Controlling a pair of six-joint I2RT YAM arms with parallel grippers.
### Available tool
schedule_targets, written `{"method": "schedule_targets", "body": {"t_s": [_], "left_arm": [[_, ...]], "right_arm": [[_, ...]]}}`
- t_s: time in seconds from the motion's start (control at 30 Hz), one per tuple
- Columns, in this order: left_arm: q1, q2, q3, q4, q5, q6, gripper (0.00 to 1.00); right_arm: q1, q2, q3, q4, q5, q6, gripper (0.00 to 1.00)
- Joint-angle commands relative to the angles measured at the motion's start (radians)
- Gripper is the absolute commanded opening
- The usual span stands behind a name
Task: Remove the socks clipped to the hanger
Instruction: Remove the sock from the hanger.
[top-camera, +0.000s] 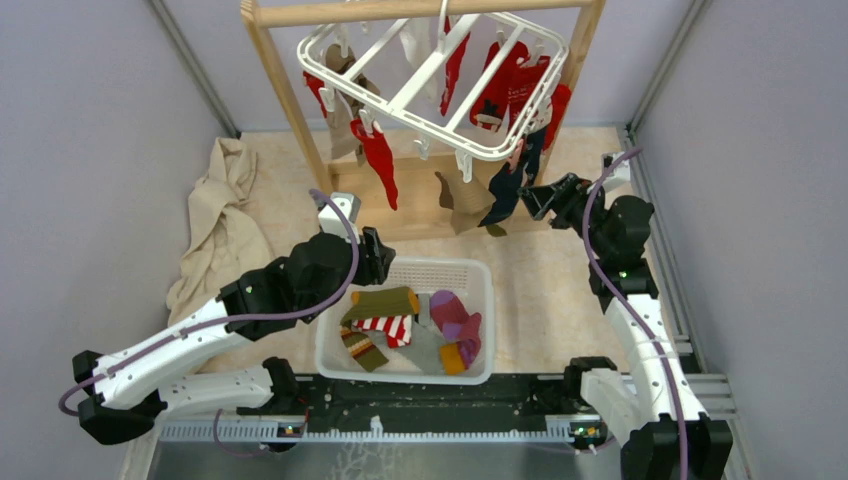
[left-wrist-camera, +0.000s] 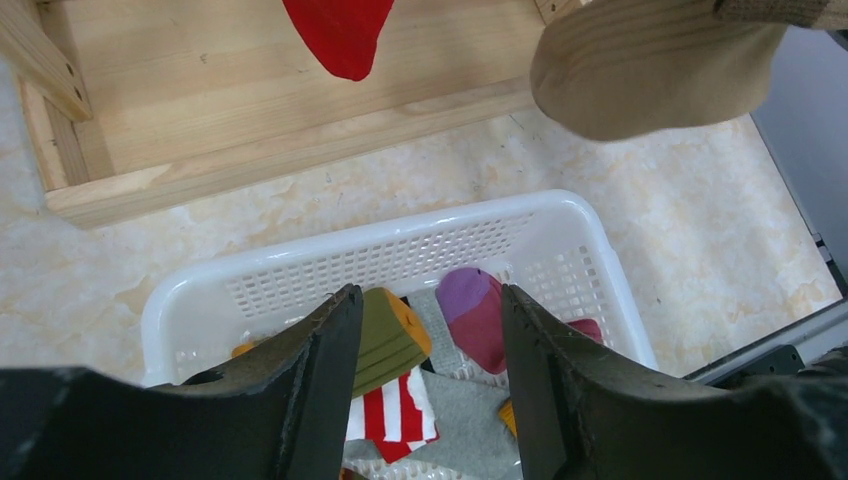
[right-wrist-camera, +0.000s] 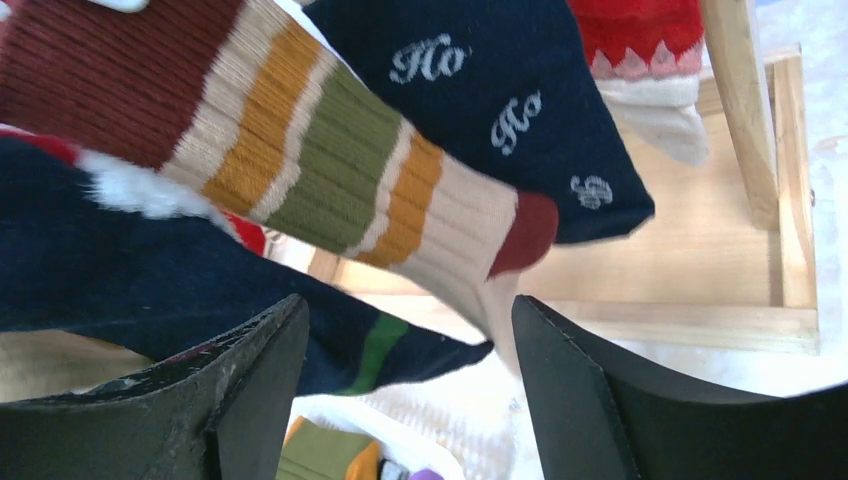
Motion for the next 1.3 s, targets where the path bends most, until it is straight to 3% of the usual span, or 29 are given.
{"method": "schedule_targets", "body": {"t_s": [0.0,0.13,0.27,0.37,0.7,0.9,1.03,1.27], "left_arm": [[0.003,-0.011,0.018,-0.009,0.02,-0.013,0.59],[0.003,-0.006,0.022,-0.007,0.029,-0.01,0.67],[0.003,-0.001,0.029,-0.007,0.042,-0.003,0.85],[0.002,0.003,0.032,-0.005,0.048,-0.003,0.91],[0.003,0.025,0.038,0.019,0.085,0.013,0.93],[0.003,0.035,0.047,0.021,0.099,0.021,0.94],[0.002,0.036,0.05,0.021,0.105,0.023,0.94],[0.002,0.044,0.055,0.024,0.125,0.024,0.97]], "right_arm": [[-0.022,-0.023,0.0,0.123,-0.044,0.036,0.73],[-0.021,0.023,0.002,0.117,-0.042,0.03,0.7],[-0.022,0.104,0.024,0.171,-0.116,0.035,0.67],[-0.022,0.143,0.04,0.191,-0.146,0.031,0.67],[-0.019,0.27,0.055,0.317,-0.223,0.057,0.72],[0.042,0.334,0.114,0.281,-0.16,0.007,0.72],[0.084,0.359,0.133,0.264,-0.127,-0.012,0.59],[0.105,0.365,0.121,0.29,-0.139,-0.007,0.05]]}}
